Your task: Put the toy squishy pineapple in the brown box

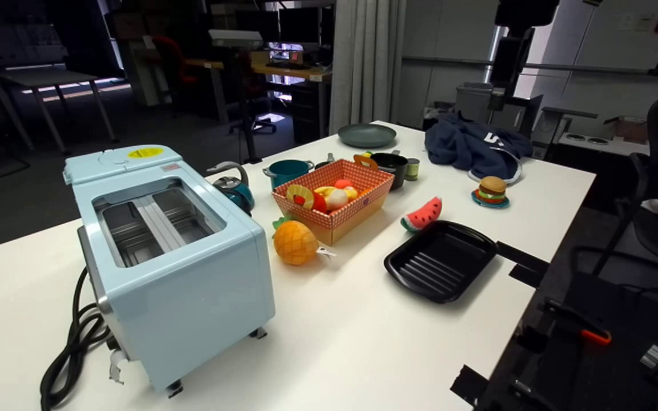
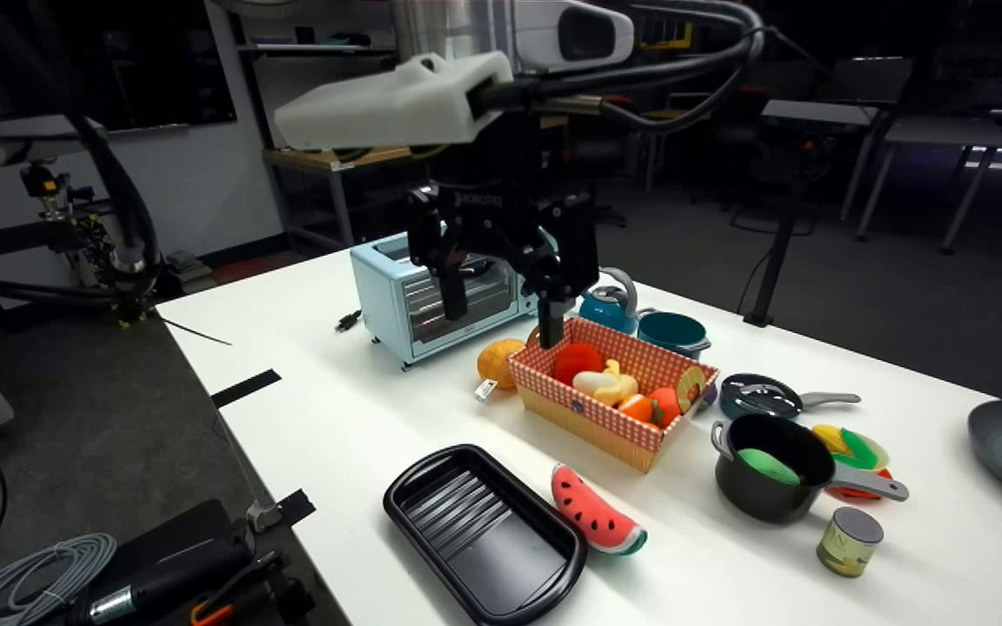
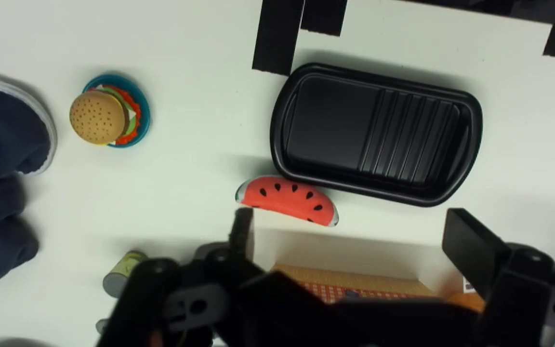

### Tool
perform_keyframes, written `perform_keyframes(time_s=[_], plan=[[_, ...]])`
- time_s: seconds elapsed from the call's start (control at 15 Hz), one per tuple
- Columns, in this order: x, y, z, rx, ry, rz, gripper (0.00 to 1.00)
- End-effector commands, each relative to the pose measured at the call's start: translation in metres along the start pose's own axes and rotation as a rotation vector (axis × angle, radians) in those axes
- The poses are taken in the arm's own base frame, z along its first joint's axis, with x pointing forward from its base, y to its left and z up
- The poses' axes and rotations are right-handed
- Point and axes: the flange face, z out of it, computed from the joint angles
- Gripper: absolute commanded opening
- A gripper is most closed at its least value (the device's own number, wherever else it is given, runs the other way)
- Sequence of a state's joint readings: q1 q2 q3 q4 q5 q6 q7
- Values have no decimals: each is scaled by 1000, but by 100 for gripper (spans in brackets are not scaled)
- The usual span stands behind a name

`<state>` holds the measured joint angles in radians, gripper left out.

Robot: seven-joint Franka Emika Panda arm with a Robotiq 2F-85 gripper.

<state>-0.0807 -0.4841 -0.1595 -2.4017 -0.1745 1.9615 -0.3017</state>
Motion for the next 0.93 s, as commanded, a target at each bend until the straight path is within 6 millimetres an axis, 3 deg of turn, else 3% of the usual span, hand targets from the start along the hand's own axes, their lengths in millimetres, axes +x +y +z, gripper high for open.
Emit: perform_keyframes(time_s=[0.0, 0.33, 0.67, 0.8, 0.87], plan=[[41, -24, 1, 7, 60, 30, 100], [92, -69, 24, 69, 76, 93, 100], [138, -97, 60, 101, 56, 118, 100], [141, -105, 62, 93, 23, 91, 100], [130, -99, 66, 83, 32, 81, 100]])
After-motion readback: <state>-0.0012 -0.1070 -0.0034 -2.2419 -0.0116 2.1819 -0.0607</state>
